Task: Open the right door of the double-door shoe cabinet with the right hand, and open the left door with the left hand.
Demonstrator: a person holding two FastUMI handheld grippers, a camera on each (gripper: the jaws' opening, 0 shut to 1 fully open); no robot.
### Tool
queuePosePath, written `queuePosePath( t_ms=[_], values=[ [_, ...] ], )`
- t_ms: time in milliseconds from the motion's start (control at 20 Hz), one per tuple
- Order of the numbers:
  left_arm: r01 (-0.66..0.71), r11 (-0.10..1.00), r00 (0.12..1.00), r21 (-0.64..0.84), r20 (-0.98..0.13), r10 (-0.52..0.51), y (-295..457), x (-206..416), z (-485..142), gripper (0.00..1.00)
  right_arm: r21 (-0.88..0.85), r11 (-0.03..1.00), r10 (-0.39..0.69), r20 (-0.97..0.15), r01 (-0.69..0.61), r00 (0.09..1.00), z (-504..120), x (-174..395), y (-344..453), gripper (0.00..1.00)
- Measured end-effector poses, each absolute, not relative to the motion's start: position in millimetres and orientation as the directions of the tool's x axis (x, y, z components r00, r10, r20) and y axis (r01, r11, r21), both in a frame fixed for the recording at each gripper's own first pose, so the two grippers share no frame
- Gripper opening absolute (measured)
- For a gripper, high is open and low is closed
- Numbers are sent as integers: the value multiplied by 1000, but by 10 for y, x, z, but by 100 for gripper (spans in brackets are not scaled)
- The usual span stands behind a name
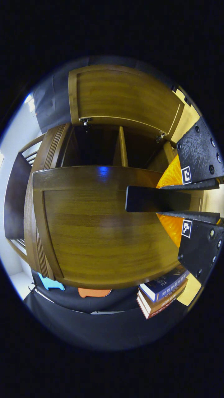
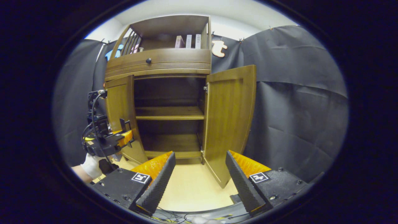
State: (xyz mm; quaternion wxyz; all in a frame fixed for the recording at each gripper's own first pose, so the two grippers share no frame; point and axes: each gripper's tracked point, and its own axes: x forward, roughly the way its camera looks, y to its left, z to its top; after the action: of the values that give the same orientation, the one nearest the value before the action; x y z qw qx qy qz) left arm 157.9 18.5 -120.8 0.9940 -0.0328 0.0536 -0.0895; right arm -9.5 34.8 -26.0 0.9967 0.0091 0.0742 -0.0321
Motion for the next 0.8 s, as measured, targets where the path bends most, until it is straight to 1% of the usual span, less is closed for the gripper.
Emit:
queuePosePath(
  t_ms=[200,450,700,800],
  values=[
    [165,983,980,-87,-102,-173,348,1322,-1218,27,28,999,-21,-151,25,988,-344,-201,510,100],
    [135,989,984,-54,-111,-140,568,1059,-1225,27,35,999,23,-145,-18,989,-326,-131,664,100],
    [110,992,986,-67,-121,-118,738,887,-1239,26,39,998,59,-145,-54,988,-319,-80,803,100],
    [100,994,987,-49,-120,-105,816,829,-1235,26,38,997,70,-148,-65,987,-328,-54,845,100]
  ],
)
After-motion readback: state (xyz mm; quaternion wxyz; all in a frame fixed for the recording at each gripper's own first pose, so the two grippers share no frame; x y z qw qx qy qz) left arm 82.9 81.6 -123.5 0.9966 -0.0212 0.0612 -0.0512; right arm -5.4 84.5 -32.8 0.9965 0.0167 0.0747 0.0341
